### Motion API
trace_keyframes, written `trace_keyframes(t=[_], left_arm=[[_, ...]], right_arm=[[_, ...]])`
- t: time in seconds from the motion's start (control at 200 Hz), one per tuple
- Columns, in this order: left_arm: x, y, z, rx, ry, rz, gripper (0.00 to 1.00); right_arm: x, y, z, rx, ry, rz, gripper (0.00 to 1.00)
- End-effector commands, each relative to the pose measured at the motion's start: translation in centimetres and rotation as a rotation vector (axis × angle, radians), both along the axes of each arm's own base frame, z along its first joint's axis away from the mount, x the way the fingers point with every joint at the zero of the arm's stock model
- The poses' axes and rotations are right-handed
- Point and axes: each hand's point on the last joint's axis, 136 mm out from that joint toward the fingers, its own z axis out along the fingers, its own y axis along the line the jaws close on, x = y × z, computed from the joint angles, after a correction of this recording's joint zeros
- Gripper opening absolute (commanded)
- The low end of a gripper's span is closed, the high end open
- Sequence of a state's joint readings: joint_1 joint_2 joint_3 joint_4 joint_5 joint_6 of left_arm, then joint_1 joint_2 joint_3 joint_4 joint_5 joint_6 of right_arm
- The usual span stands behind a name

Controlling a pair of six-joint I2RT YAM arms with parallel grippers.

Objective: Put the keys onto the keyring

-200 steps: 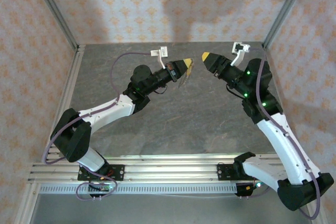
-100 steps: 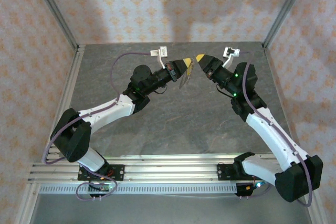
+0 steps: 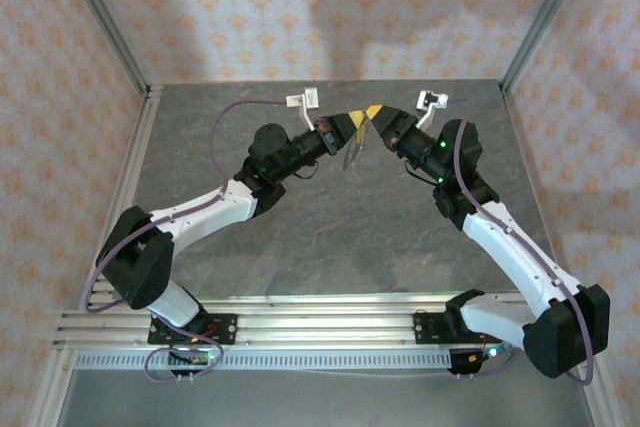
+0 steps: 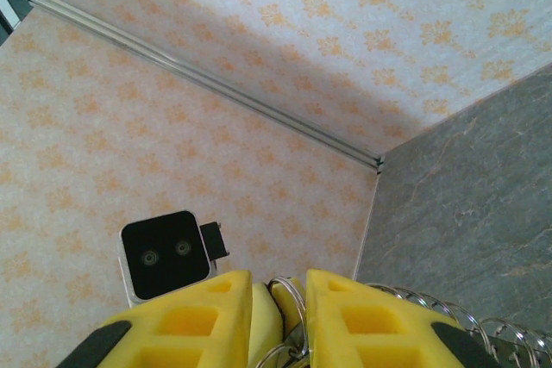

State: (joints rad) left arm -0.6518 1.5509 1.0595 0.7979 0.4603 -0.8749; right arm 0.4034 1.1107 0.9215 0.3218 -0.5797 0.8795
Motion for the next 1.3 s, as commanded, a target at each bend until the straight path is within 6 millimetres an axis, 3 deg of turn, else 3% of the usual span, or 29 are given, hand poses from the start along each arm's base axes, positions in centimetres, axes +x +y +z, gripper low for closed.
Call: trace_keyframes(t=[0.0,0.21,0.475,0.826,0.906,1.021,1.296], left_arm=[[-0.8,1.2,3.6,-0.072,-0.078,0.016,0.0],[-0.7,1.2,3.7,-0.072,-0.08,0.018,0.0],[-0.7,1.2,3.7,-0.071,-0.082,0.017,0.0],[-0.8,1.2,3.7,-0.074,-0.078,0.015,0.0],[-0.8,1.1,3.6,-0.073,-0.077,0.014,0.0],[-0.9,1.0,3.5,-0.072,-0.077,0.01,0.0],[-0.9,0.7,3.2,-0.068,-0.072,0.003,0.0]], right_arm=[[-0.7,0.8,0.6,0.011,-0.037,0.039,0.21],[-0.8,1.1,-0.2,0.002,-0.022,0.045,0.18],[-0.7,0.8,-1.1,-0.014,-0.004,0.021,0.24],[-0.6,0.8,-0.6,-0.006,-0.014,0.019,0.02],[-0.6,0.9,-0.3,0.002,-0.02,0.022,0.02],[-0.5,1.0,0.2,0.01,-0.027,0.029,0.11],[0.0,1.6,1.1,0.037,-0.037,0.051,0.08]])
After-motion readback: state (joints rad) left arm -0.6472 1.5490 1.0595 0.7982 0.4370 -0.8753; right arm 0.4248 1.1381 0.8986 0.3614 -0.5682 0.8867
